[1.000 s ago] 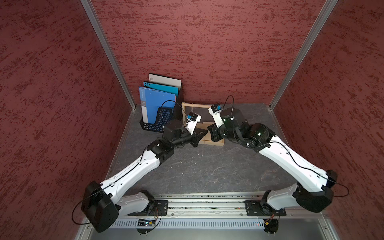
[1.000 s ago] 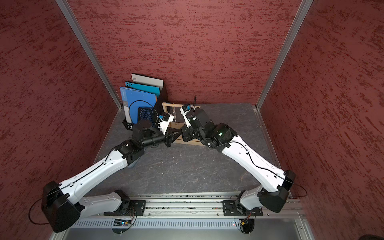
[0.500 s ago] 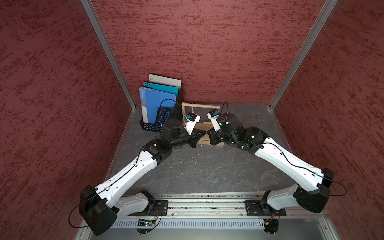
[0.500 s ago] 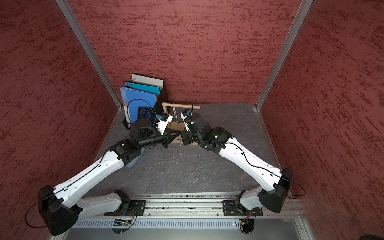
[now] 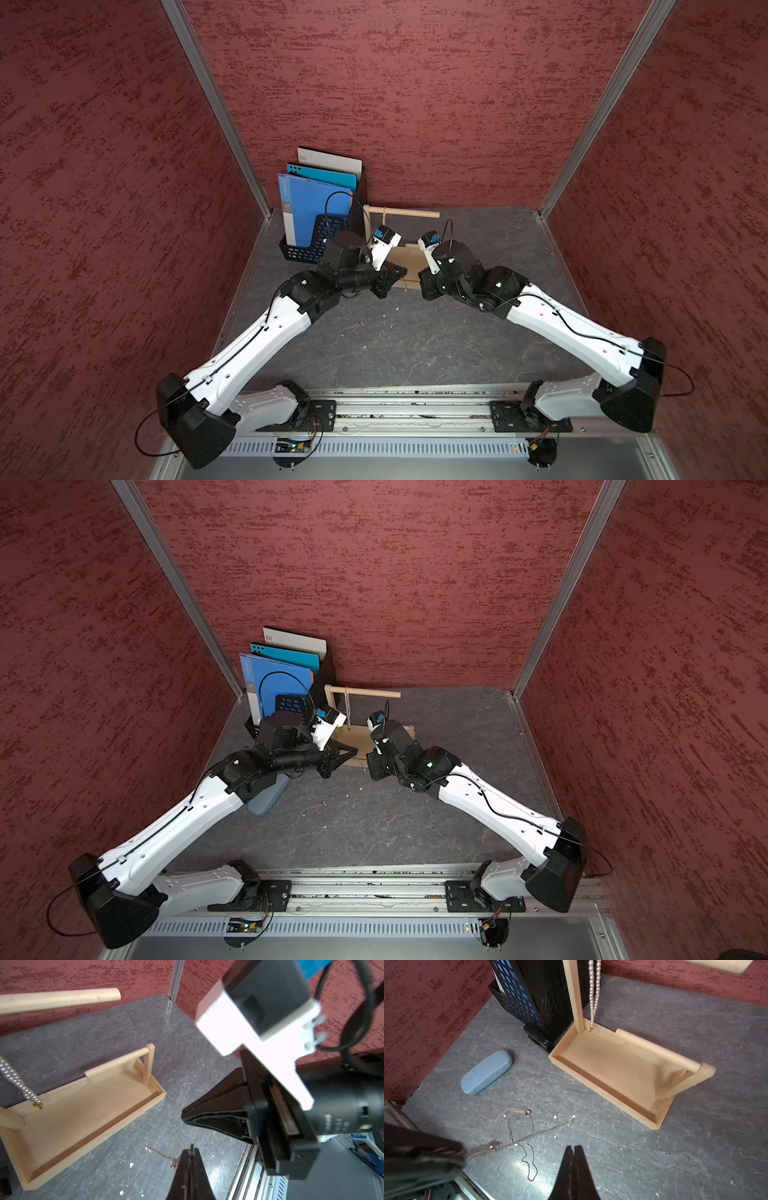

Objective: Hang the necklace on the jewelry display stand
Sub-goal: Adjust the necklace.

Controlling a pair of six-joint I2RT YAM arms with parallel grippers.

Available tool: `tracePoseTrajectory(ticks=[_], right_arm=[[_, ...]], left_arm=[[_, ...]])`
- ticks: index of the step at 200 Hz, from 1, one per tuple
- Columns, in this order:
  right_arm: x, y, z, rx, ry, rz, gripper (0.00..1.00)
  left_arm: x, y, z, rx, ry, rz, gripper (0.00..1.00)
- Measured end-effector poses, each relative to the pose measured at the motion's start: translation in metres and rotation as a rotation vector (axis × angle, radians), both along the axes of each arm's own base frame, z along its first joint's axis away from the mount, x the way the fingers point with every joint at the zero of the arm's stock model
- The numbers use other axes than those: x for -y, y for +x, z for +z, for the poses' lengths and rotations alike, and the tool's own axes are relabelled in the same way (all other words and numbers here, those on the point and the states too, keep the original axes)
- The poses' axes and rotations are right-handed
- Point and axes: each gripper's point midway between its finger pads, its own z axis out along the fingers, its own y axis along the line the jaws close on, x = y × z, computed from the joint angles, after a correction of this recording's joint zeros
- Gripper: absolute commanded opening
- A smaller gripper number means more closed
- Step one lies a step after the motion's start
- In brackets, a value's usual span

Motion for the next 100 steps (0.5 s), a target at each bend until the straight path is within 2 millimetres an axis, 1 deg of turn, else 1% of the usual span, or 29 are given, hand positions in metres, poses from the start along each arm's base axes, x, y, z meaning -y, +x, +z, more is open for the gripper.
tracePoseTrajectory(ticks=[19, 25, 39, 63, 73, 88, 100], right_arm=[[-0.002, 0.002, 0.004, 0.013, 0.015, 0.000, 0.00], [-0.003, 0.002, 0.005, 0.016, 0.019, 0.000, 0.02], [-0.003, 0.003, 0.007, 0.024, 0.031, -0.002, 0.02], [0.002, -0.002, 0.009, 0.042, 0.078, -0.016, 0.04], [0.006, -0.005, 0.010, 0.048, 0.099, -0.023, 0.08], [0.010, -0.009, 0.013, 0.060, 0.136, -0.032, 0.17], [0.011, -0.011, 0.013, 0.065, 0.157, -0.029, 0.21]], left_arm=[[-0.006, -0.002, 0.001, -0.026, 0.007, -0.010, 0.00], [-0.008, -0.003, 0.001, -0.039, 0.009, -0.016, 0.00], [-0.011, -0.004, 0.004, -0.063, 0.009, -0.030, 0.00], [-0.011, 0.000, 0.010, -0.101, -0.003, -0.056, 0.00], [-0.010, 0.002, 0.010, -0.118, -0.007, -0.067, 0.00], [-0.009, 0.002, 0.008, -0.141, -0.007, -0.081, 0.00], [-0.007, 0.002, 0.009, -0.157, -0.008, -0.096, 0.00]])
